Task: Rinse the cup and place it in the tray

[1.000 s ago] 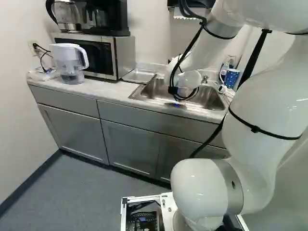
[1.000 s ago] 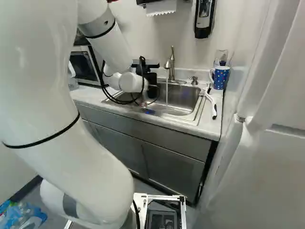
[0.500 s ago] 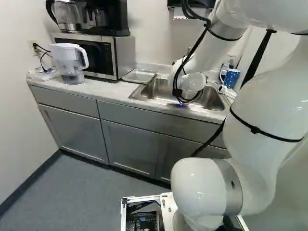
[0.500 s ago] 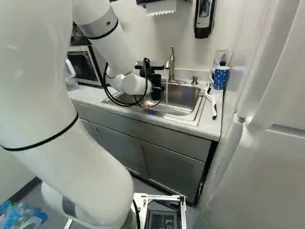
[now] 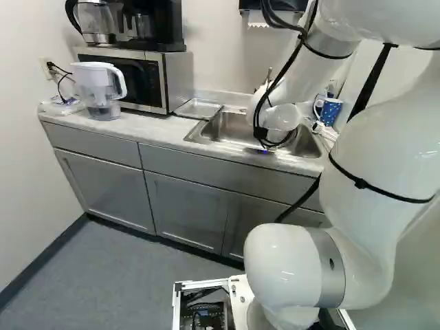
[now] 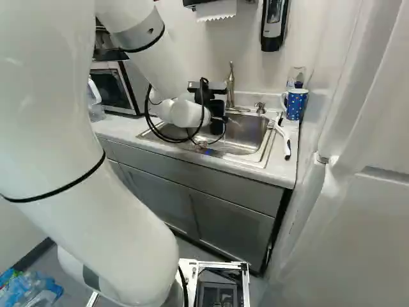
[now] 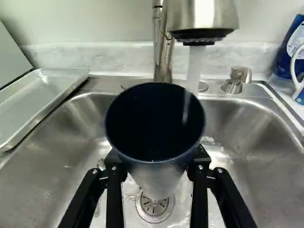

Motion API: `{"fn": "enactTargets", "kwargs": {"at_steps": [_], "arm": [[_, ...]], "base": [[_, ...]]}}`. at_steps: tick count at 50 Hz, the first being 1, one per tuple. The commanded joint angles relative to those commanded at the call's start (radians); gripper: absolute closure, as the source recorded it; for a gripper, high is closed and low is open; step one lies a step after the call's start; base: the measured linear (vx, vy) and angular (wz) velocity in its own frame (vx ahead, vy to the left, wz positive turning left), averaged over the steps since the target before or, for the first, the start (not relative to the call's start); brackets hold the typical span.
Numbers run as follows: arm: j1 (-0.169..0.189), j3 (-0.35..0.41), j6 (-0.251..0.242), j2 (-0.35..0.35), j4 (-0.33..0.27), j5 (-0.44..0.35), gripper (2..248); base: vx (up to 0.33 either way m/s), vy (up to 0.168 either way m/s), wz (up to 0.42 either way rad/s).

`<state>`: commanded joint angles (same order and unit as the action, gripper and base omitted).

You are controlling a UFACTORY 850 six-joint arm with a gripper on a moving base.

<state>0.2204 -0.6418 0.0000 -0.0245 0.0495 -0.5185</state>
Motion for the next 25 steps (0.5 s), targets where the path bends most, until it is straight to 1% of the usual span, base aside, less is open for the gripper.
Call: {"fn": "enactTargets", "kwargs": {"at_steps": [25], "arm": [[0.058,-0.026,0.0,-0.025,0.0,0.0,124]], "base": [[0.0,0.0,0.0]]}}
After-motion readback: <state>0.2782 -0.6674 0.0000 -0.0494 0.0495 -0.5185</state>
